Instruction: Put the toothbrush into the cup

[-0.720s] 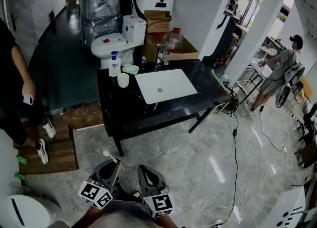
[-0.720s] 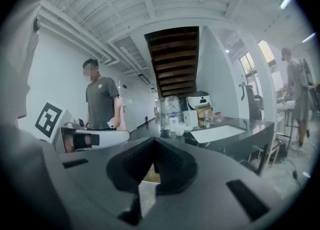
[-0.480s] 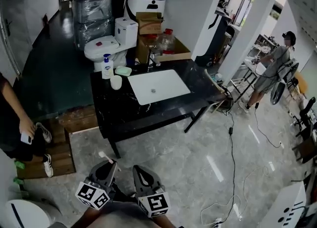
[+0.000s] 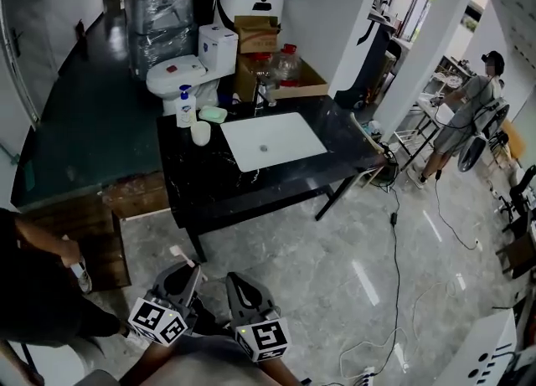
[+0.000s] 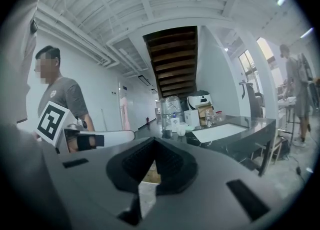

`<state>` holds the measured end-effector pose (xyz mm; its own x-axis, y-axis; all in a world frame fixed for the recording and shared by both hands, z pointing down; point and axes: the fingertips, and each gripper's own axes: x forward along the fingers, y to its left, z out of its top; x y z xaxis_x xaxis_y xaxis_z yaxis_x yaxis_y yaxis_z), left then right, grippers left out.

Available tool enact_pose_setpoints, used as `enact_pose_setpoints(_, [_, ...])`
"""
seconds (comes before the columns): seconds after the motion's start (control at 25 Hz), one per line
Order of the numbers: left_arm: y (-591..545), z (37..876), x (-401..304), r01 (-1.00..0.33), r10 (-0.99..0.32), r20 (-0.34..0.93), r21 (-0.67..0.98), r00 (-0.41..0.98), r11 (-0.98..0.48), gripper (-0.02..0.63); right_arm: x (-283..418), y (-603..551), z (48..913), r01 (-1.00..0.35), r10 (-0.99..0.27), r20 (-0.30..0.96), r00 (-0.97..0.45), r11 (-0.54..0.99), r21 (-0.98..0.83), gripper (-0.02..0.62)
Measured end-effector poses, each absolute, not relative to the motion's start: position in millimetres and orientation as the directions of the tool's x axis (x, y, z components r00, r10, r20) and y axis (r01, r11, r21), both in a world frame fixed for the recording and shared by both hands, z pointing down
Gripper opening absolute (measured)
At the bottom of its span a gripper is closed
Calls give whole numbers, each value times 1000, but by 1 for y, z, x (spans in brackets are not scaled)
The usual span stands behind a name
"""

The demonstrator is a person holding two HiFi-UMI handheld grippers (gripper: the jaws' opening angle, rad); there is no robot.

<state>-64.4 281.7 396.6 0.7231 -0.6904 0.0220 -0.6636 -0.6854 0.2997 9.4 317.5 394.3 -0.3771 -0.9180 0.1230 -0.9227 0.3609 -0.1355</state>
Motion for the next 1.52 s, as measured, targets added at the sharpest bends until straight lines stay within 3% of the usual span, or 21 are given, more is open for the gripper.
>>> enact_pose_setpoints(1.52, [140, 373, -74, -677, -702, 31, 299, 712, -673, 46, -10, 172, 379, -908, -890, 185, -416, 398, -129, 6])
